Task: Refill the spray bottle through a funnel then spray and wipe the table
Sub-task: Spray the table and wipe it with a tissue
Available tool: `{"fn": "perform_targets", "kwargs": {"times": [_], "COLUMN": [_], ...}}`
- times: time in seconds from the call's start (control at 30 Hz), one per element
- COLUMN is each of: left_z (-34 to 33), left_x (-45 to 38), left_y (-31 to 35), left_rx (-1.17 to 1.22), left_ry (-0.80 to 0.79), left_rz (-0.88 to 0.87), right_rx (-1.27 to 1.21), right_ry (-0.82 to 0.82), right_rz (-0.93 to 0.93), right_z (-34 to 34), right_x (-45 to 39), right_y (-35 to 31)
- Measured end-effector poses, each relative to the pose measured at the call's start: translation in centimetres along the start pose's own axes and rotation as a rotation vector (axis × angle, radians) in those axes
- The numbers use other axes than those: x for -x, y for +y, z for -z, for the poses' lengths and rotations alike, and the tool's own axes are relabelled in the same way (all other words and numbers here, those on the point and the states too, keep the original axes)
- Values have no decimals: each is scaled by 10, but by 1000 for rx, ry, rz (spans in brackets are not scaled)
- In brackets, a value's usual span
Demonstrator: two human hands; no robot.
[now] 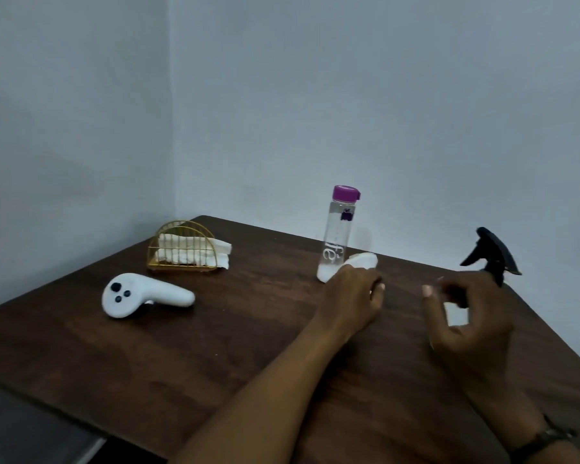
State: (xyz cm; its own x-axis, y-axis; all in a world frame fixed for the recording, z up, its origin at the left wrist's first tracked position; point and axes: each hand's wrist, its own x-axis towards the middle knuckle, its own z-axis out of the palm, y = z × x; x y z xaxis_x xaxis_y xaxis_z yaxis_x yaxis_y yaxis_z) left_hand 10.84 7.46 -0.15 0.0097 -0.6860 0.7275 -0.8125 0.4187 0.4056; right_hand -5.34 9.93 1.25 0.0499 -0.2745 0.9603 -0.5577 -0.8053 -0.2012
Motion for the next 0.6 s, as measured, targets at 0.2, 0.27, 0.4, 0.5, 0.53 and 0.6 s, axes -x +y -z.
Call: {"fn": "perform_targets", "kwargs": {"times": [0.2, 0.27, 0.4, 0.5, 0.53, 0.6], "left_z": [15, 21, 34, 45, 48, 52], "left_x": [-9, -14, -16, -15, -17, -17], "left_y": [-17, -29, -44, -55, -61, -72], "left_rx": [157, 190, 197, 202, 228, 326], "left_ry": [43, 102, 103, 89, 114, 184], "left_rz": [133, 197, 352, 542, 611, 771], "right_rx": [-247, -351, -363, -272, -236, -173], "right_ry": [-239, -251, -274, -335, -411, -649], "right_rz": [-385, -550, -610, -528, -470, -325], "right_z": [-70, -98, -145, -179, -192, -217], "right_x": [-6, -16, -36, -55, -62, -73], "right_y": [-20, -21, -21, -28, -31, -40]}}
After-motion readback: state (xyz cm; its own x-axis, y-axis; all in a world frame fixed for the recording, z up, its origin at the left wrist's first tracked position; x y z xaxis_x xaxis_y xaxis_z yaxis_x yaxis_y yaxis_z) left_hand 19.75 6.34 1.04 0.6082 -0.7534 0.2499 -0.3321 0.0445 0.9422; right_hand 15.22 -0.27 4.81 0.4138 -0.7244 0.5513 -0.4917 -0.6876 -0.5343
